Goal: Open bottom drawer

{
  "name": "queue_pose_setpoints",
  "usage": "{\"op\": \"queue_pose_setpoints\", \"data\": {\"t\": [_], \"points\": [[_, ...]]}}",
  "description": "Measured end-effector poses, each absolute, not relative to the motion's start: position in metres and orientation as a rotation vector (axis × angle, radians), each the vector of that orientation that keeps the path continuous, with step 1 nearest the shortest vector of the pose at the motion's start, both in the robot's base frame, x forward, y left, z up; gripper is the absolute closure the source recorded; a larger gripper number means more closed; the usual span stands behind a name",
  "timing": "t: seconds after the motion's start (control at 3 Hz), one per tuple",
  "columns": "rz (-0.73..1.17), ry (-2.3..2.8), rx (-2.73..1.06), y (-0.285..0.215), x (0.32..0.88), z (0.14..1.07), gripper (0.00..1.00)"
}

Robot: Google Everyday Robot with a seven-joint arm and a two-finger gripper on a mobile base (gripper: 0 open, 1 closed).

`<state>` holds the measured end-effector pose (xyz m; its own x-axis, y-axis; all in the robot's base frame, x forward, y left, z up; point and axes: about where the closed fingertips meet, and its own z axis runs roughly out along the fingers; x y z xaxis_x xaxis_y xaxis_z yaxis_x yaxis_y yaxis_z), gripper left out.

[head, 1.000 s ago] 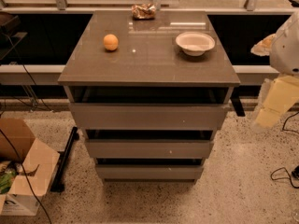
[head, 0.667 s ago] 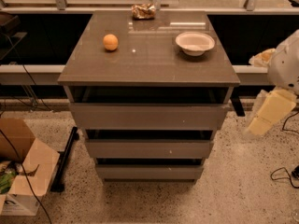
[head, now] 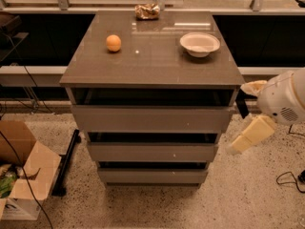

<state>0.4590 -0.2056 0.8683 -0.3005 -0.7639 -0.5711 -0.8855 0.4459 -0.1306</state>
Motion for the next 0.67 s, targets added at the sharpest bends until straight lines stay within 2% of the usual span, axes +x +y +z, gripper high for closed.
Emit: {"op": "queue_pose_setpoints", "data": {"t": [0.33, 0.67], "points": [[0.414, 2.154, -1.326, -0.202, 0.477, 0.824, 0.0], [0.445, 2.163, -1.32, -0.202, 0.479, 0.812, 0.0]]}}
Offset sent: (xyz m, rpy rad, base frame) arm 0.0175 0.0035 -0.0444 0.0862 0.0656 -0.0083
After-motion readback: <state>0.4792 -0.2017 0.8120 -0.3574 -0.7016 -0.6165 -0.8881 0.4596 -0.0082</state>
